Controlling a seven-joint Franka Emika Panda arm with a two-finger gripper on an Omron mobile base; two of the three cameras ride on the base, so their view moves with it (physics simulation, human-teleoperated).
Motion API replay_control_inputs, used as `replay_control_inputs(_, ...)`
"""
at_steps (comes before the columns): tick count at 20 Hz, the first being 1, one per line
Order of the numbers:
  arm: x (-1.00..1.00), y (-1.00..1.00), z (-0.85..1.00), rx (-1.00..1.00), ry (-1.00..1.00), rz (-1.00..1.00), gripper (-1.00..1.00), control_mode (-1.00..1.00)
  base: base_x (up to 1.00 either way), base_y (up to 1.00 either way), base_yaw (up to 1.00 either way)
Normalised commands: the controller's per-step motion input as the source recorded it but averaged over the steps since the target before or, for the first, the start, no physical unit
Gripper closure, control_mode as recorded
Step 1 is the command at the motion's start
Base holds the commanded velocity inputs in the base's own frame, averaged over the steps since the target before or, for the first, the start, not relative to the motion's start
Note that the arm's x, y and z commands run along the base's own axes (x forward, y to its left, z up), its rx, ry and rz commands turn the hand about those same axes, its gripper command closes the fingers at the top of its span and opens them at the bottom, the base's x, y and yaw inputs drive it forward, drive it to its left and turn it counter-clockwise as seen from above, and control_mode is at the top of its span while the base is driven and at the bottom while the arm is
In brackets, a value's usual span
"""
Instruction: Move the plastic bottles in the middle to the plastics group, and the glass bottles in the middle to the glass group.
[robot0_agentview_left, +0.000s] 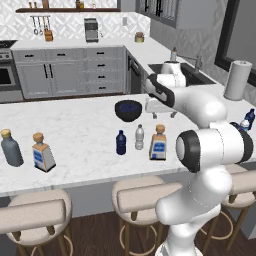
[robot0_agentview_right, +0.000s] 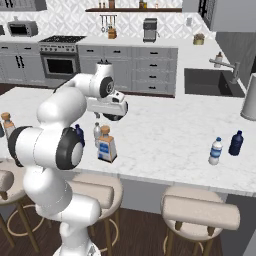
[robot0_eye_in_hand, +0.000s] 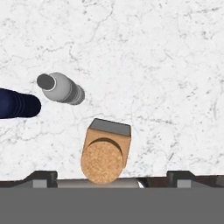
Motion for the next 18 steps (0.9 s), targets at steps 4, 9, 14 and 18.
replay_control_inputs(4, -0.04, 0.25, -0.01, 0.00, 0.07, 0.01, -1.00, -1.00, 0.00, 0.00, 0.00)
replay_control_inputs(9, 0.00, 0.09, -0.15, 0.00, 0.02, 0.02, -1.00, -1.00, 0.00, 0.00, 0.00)
replay_control_inputs(14, 0.05, 0.00, -0.37, 0.00, 0.00, 0.04, -1.00, -1.00, 0.00, 0.00, 0.00)
replay_control_inputs(18, 0.04, -0.04, -0.31, 0.00, 0.00, 0.04, -1.00, -1.00, 0.00, 0.00, 0.00)
